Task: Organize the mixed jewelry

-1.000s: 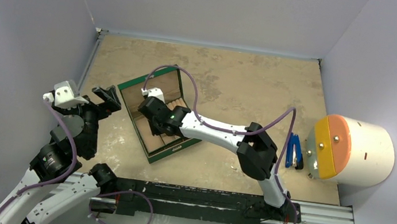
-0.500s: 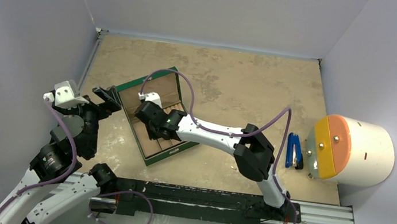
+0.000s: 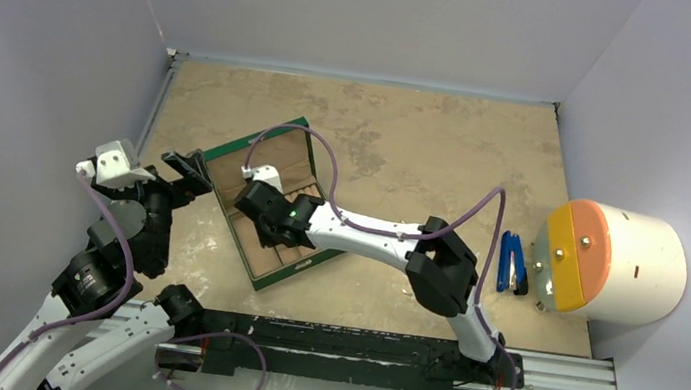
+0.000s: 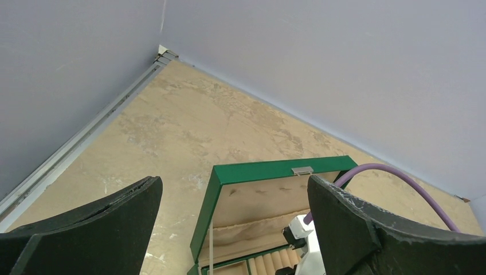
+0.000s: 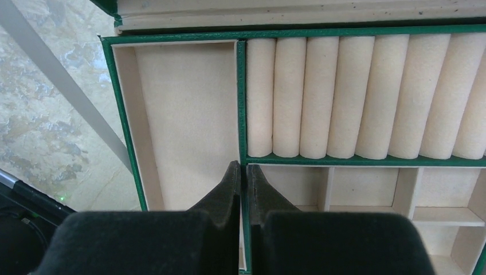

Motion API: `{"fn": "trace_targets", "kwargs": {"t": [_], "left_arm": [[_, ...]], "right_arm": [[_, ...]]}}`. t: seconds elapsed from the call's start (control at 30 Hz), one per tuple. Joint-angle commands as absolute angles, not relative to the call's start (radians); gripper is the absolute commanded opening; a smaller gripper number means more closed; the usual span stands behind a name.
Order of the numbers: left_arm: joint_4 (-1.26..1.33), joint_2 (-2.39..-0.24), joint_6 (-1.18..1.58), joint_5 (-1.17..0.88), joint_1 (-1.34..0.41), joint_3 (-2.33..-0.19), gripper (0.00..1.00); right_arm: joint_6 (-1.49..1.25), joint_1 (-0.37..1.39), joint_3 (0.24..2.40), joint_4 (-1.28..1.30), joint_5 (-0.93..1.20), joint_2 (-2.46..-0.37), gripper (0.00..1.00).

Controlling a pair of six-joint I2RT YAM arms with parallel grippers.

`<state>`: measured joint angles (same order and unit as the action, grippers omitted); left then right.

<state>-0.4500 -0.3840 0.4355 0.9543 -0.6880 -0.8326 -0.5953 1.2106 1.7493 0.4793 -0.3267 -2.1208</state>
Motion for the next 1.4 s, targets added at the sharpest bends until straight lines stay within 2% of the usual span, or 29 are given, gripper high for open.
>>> {"fn": "trace_targets", "kwargs": {"t": [0.0, 0.07, 0.23, 0.37, 0.5, 0.77, 0.97, 1.17, 1.37], "left_arm": [[-0.423, -0.388, 0.443, 0.948, -0.684, -0.856, 0.98], [-0.423, -0.389, 0.443, 0.946, -0.684, -0.856, 0.98], [-0.424, -0.396, 0.443, 0.945, -0.685, -0.855, 0.98], [-0.423, -0.401, 0.442, 0.945, -0.685, -0.855, 0.98], [-0.423, -0.406, 0.442, 0.943, -0.685, -0.856, 0.98], [-0.423, -0.424, 0.440, 0.934, -0.685, -0.856, 0.98], [-0.423, -0.438, 0.439, 0.928, -0.686, -0.856, 0.98], [-0.423, -0.453, 0.436, 0.921, -0.687, -0.855, 0.98], [-0.425, -0.476, 0.431, 0.917, -0.686, -0.857, 0.98]], "right_arm": [[-0.630, 1.237, 1.738, 0.520, -0.318, -2.103, 0.00], [-0.639, 1.238, 1.744, 0.529, -0.315, -2.113, 0.01], [-0.640, 1.237, 1.745, 0.521, -0.316, -2.115, 0.18], [-0.632, 1.237, 1.736, 0.513, -0.301, -2.084, 0.28], [-0.610, 1.236, 1.718, 0.501, -0.326, -2.034, 0.34], [-0.532, 1.223, 1.636, 0.505, -0.421, -1.898, 0.40], [-0.508, 1.189, 1.450, 0.487, -0.485, -1.744, 0.44], [-0.468, 1.081, 1.228, 0.357, -0.392, -1.584, 0.46], [-0.444, 0.978, 1.134, 0.260, -0.270, -1.536, 0.48]]}}
